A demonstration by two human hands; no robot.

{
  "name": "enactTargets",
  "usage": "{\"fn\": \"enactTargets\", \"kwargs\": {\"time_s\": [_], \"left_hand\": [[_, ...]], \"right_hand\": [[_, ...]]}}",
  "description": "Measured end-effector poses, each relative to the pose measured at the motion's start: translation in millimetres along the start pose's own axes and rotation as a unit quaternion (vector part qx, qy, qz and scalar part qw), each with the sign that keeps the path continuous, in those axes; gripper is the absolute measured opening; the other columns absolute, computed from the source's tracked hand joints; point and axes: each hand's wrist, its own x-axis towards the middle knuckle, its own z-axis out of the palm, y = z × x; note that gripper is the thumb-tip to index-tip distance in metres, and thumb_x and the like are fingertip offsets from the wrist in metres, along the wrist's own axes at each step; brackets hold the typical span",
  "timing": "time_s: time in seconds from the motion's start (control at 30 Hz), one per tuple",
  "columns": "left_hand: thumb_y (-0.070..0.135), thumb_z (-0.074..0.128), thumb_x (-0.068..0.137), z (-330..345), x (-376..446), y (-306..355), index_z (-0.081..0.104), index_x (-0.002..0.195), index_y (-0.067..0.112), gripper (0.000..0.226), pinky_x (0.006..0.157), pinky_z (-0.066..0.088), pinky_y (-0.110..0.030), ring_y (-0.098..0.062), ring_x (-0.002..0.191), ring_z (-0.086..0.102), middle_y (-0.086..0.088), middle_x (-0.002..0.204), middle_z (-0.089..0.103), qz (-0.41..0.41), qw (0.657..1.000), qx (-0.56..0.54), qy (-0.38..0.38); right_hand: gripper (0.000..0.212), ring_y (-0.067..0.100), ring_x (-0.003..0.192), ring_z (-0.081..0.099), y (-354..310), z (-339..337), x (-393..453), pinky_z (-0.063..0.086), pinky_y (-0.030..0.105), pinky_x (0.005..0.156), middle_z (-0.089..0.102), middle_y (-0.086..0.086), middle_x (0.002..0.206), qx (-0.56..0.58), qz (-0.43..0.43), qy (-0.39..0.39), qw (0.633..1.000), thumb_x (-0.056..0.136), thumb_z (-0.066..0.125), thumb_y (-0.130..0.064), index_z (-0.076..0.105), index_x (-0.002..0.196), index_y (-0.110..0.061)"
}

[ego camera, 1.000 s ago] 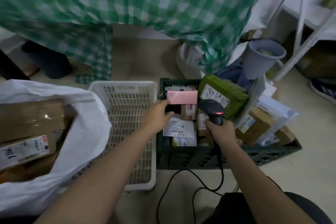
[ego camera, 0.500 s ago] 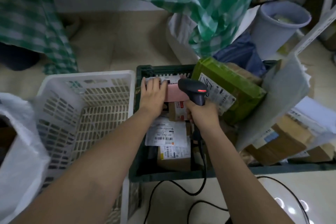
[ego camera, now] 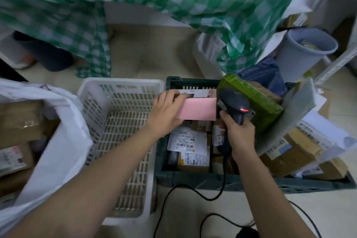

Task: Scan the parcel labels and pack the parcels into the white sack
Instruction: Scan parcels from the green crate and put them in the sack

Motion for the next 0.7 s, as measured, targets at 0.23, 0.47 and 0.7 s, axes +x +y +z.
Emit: {"fn": "enactTargets", "kwargs": {"time_s": [0.23, 0.47, 0.7], "left_hand": [[0.014, 0.083, 0.062, -53, -106, -4, 0.042, 0.124, 0.027, 0.076, 0.087, 0.043, -0.053, -0.028, 0.111, 0.032, -0.015, 0.121, 0.05, 0.033, 0.999, -0.021, -0.003], [0.03, 0.079, 0.076, -54, -198, -7, 0.036, 0.143, 0.029, 0.08, 0.113, 0.028, -0.055, -0.025, 0.144, 0.012, 0.004, 0.153, 0.006, -0.074, 0.978, -0.161, -0.111], [0.051, 0.039, 0.097, -80, -202, 4, 0.023, 0.149, 0.019, 0.063, 0.111, 0.029, -0.038, -0.021, 0.136, 0.037, 0.002, 0.149, 0.037, -0.4, 0.809, -0.422, -0.088]], "right_hand": [[0.019, 0.026, 0.088, 0.065, 3, 9, -76, 0.053, 0.043, 0.084, 0.067, 0.002, 0.089, 0.04, 0.037, -0.04, 0.998, 0.084, 0.074, -0.026, 0.063, 0.099, -0.019], [0.019, 0.021, 0.078, 0.06, 55, 22, -161, 0.045, 0.032, 0.072, 0.066, -0.001, 0.078, -0.038, 0.042, -0.019, 0.998, 0.082, 0.076, -0.023, 0.065, 0.094, -0.013], [0.018, 0.017, 0.076, 0.061, 59, 24, -178, 0.048, 0.032, 0.076, 0.065, -0.005, 0.076, -0.062, 0.017, -0.016, 0.998, 0.082, 0.075, -0.017, 0.06, 0.078, -0.026]]}}
